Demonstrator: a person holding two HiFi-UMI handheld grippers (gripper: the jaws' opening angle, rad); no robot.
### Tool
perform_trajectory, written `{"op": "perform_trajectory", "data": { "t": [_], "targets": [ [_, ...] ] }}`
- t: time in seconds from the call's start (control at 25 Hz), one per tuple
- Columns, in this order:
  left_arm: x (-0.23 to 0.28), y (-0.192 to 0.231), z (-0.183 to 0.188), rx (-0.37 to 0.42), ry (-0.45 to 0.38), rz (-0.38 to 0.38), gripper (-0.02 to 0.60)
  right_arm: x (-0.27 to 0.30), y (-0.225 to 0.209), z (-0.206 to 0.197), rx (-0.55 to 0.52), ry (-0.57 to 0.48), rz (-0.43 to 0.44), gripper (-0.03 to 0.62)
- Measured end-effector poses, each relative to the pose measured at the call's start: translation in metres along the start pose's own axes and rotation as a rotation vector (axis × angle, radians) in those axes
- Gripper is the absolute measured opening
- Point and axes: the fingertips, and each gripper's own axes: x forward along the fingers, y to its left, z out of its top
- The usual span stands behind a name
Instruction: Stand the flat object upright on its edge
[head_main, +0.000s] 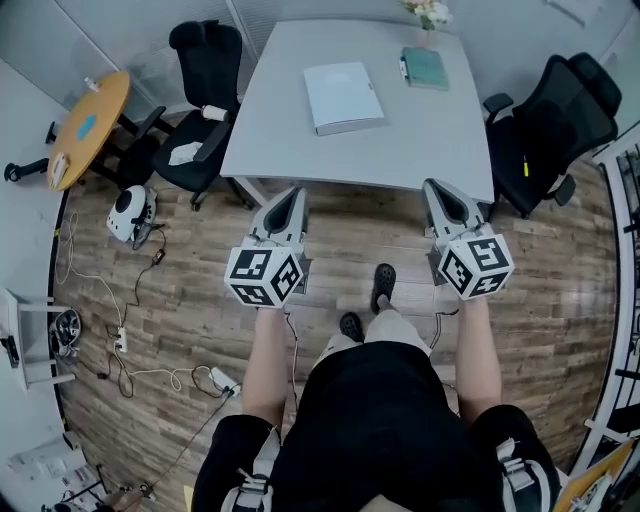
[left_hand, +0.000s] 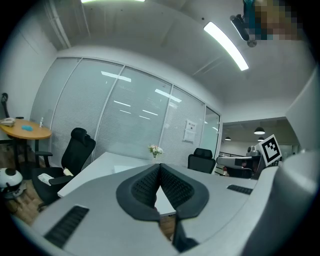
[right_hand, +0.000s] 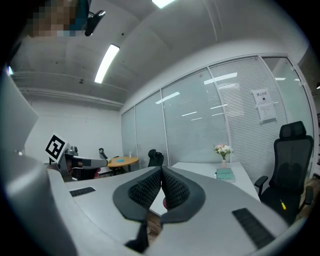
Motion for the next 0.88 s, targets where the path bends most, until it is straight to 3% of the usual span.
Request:
{"op": "perform_trajectory", "data": {
  "t": [0.4, 0.64, 0.88],
  "targets": [
    [0.058, 0.017, 0.023, 0.02, 0.001, 0.038, 0.023, 0.056, -0.04, 0.022, 0.006, -0.025, 0.046, 0.017],
    [0.107, 0.02, 0.047, 0.072, -0.02, 0.065, 0.023, 0.098, -0.078, 0.042, -0.002, -0.036, 0.074, 0.017],
    [0.15, 0.019, 0.061, 0.09, -0.038, 0.124, 0.025, 0.126, -0.109, 0.052, -0.022, -0.018, 0.137, 0.067]
  ]
}}
